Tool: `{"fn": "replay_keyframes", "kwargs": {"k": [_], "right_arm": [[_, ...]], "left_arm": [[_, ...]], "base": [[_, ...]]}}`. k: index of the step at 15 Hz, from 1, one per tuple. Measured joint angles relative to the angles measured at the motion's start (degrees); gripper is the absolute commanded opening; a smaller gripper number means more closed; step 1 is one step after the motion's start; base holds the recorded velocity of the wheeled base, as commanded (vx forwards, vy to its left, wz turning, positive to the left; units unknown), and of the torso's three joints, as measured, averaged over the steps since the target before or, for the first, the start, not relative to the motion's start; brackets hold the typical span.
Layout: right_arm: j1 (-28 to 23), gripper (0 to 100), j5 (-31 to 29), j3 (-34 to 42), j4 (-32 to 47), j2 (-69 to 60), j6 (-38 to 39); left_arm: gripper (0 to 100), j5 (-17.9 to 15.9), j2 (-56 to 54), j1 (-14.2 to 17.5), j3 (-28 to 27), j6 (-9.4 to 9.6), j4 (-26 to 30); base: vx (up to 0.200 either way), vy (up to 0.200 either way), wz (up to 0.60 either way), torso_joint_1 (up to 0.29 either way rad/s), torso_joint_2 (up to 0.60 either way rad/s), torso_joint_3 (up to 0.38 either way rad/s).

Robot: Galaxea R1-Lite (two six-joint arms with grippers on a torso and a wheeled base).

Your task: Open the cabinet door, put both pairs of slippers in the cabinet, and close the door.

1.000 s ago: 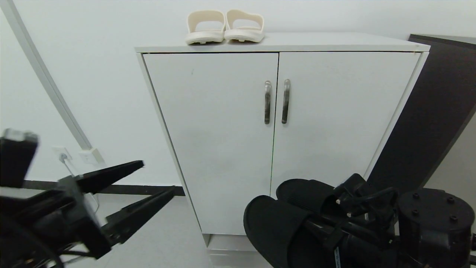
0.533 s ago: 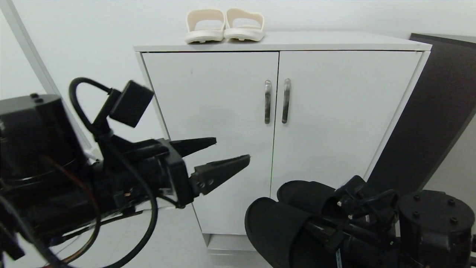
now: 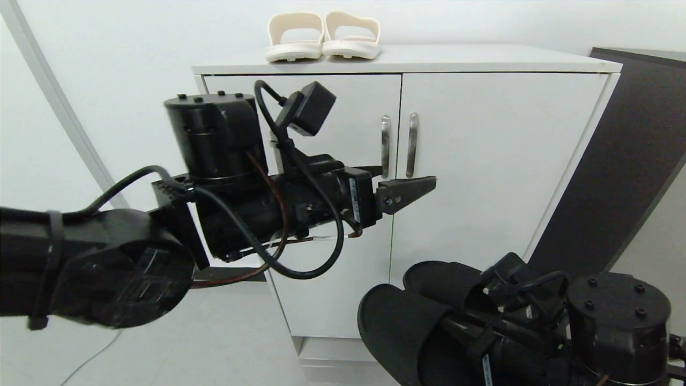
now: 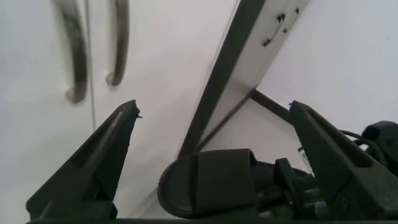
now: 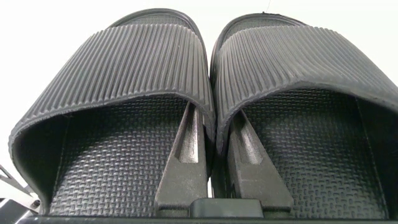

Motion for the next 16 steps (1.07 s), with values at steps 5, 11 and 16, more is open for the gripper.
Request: {"fn": "replay_keyframes", "kwargs": {"k": [5, 11, 16], "right_arm": [[0.0, 0, 1.3, 0.4, 0.0, 0.4, 0.0], [-0.2, 0, 1.6, 0.3, 0.0, 1.5, -0.2], [-0.2, 0, 1.6, 0.3, 0.0, 2.1, -0.3]], "left_arm": [[100, -8.4, 6.7, 1.2, -16.1, -1.45, 11.7], [100, -11.0, 12.2, 4.5, -22.5, -2.29, 12.1], [100, -8.1, 15.1, 5.1, -27.1, -2.60, 12.0]], "base": [[0.000, 0.000, 0.00, 0.000, 0.00, 0.000], [0.000, 0.000, 0.00, 0.000, 0.00, 0.000], [0.000, 0.000, 0.00, 0.000, 0.00, 0.000]]}}
